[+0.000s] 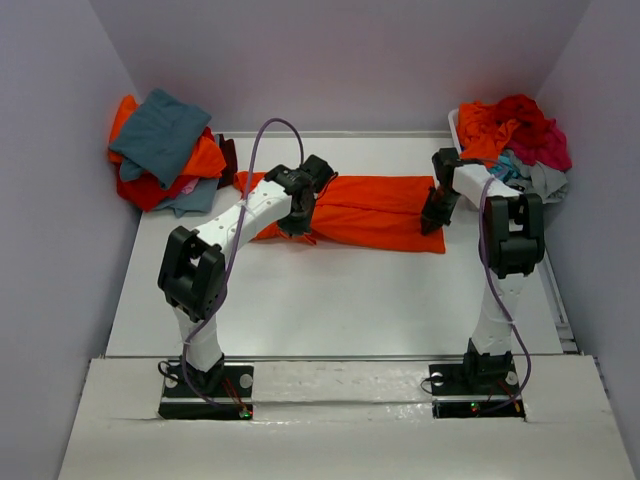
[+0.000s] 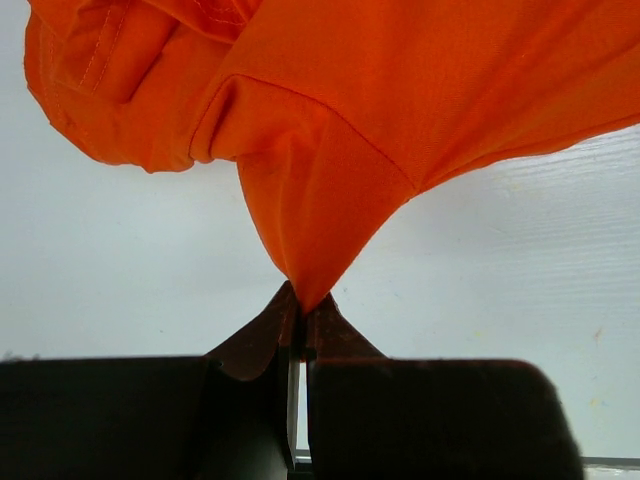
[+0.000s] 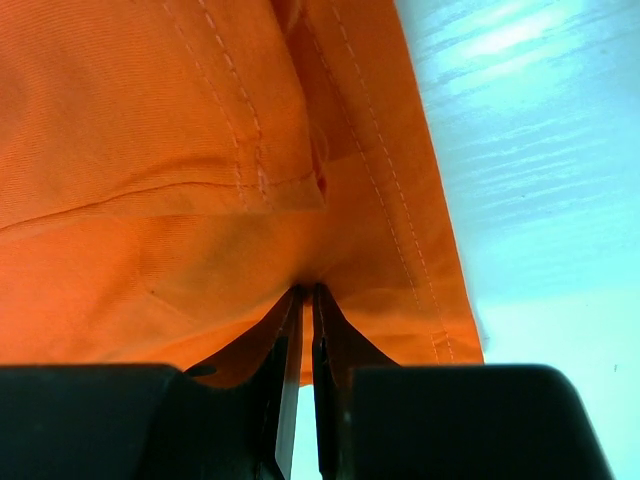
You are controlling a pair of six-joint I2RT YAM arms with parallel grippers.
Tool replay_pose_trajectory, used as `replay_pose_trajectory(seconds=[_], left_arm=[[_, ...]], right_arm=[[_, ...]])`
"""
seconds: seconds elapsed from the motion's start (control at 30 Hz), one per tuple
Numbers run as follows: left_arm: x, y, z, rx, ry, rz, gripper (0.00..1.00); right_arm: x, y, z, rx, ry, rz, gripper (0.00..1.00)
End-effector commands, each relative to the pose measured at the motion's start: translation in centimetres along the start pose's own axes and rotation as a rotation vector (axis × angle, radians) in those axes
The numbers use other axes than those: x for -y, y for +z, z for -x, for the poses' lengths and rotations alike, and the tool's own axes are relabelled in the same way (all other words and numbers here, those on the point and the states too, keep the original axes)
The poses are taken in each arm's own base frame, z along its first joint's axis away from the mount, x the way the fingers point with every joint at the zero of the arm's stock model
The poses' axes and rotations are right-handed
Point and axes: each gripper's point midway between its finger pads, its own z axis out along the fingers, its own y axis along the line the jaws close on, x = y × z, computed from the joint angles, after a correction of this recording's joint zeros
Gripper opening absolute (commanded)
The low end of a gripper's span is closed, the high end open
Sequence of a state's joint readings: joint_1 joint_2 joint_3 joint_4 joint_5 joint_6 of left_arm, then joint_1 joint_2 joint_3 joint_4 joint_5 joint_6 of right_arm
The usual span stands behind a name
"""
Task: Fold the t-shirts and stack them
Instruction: Fold the flattened tshirt in 1/3 of the way
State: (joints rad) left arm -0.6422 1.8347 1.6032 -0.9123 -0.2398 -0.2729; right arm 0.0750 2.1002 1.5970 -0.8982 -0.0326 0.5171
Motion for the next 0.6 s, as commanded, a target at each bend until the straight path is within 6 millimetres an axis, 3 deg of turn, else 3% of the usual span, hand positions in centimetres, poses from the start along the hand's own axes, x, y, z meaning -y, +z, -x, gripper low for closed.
replay_pose_trajectory(seconds=[0.0, 0.13, 0.17, 0.2, 0.23, 0.27, 0.47, 0.57], left_arm=[[-0.6, -1.3, -0.6, 0.009, 0.022, 0.001, 0.06], [-0.5, -1.3, -0.6, 0.011, 0.022, -0.003, 0.06], [-0.5, -1.3, -0.6, 0.011, 0.021, -0.006, 0.06], [-0.4, -1.4, -0.5, 0.012, 0.021, -0.008, 0.06], [-0.4, -1.3, -0.5, 0.011, 0.021, -0.007, 0.06], [-0.4, -1.4, -0.5, 0.011, 0.021, -0.007, 0.06], [-0.7, -1.5, -0.5, 0.015, 0.021, 0.001, 0.06], [-0.5, -1.4, -0.5, 0.011, 0.019, -0.003, 0.06]], right_arm=[[-1.3, -1.4, 1.7, 0.046, 0.01, 0.029, 0.15], [-2.7, -4.1, 4.5, 0.132, 0.002, 0.062, 0.16], [-2.5, -3.7, 4.4, 0.127, -0.001, 0.049, 0.15], [-3.2, -4.5, 5.7, 0.163, -0.008, 0.067, 0.15], [-3.4, -3.8, 6.0, 0.151, -0.009, 0.06, 0.16], [-4.2, -4.6, 7.3, 0.182, -0.01, 0.079, 0.16], [-6.1, -5.3, 9.0, 0.197, -0.011, 0.135, 0.16], [-6.3, -4.3, 9.7, 0.185, -0.008, 0.117, 0.17]])
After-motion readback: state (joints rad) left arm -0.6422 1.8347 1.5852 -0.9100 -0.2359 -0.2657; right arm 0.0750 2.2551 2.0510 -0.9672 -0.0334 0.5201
